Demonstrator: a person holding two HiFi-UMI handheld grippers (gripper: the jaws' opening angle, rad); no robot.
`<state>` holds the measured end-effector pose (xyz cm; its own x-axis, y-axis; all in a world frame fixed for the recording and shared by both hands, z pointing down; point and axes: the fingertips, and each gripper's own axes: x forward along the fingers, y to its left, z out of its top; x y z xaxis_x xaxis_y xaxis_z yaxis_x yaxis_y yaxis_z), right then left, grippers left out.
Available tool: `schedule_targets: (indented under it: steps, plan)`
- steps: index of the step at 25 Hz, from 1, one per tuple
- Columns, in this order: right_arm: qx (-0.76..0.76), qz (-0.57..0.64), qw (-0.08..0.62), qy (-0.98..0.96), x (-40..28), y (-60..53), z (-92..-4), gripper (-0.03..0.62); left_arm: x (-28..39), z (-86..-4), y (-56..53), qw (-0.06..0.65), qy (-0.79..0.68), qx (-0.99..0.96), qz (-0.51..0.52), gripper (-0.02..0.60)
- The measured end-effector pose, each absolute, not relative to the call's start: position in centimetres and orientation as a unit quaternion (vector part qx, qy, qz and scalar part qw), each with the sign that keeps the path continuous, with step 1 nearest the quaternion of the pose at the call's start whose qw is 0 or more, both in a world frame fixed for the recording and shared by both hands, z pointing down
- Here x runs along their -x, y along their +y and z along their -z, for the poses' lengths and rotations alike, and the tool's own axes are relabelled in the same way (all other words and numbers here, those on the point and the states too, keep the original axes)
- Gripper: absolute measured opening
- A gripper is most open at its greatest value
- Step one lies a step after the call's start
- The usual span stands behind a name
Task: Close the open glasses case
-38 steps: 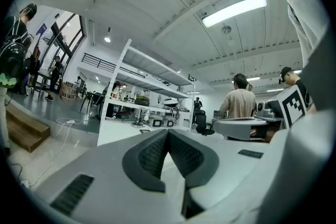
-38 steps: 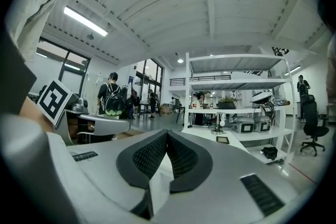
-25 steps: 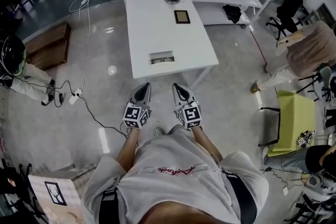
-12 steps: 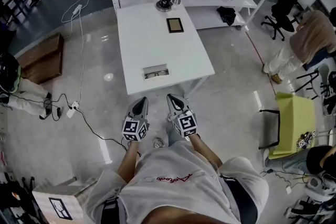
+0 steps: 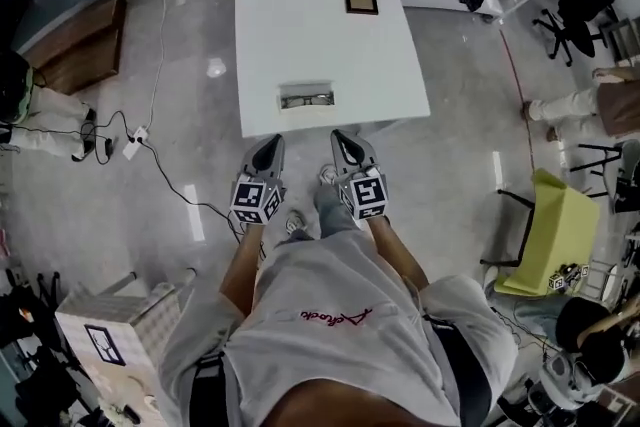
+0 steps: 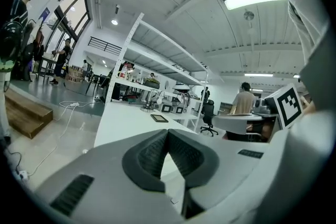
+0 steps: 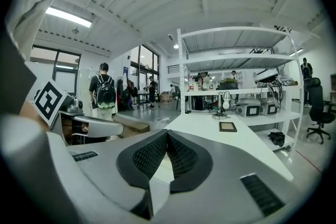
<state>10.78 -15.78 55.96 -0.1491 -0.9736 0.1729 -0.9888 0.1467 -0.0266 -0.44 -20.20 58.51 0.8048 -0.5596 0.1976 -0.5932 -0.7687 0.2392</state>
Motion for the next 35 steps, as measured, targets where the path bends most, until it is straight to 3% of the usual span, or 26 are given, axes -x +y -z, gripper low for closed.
schedule_targets:
  steps: [19, 35]
  plan:
    - [-0.577, -0.132, 0.064, -0.804, -14.6, -22.2, -60.0, 0.02, -3.9, -61.8, -25.8, 0.186, -0.379, -0.901, -0.101, 0.009]
    - [-0.615, -0.192, 0.07, -0.761, -14.3, -22.7, -64.2, 0.021, -3.6, -63.8, -27.2, 0.198, -0.331, -0.912, -0.141, 0.009]
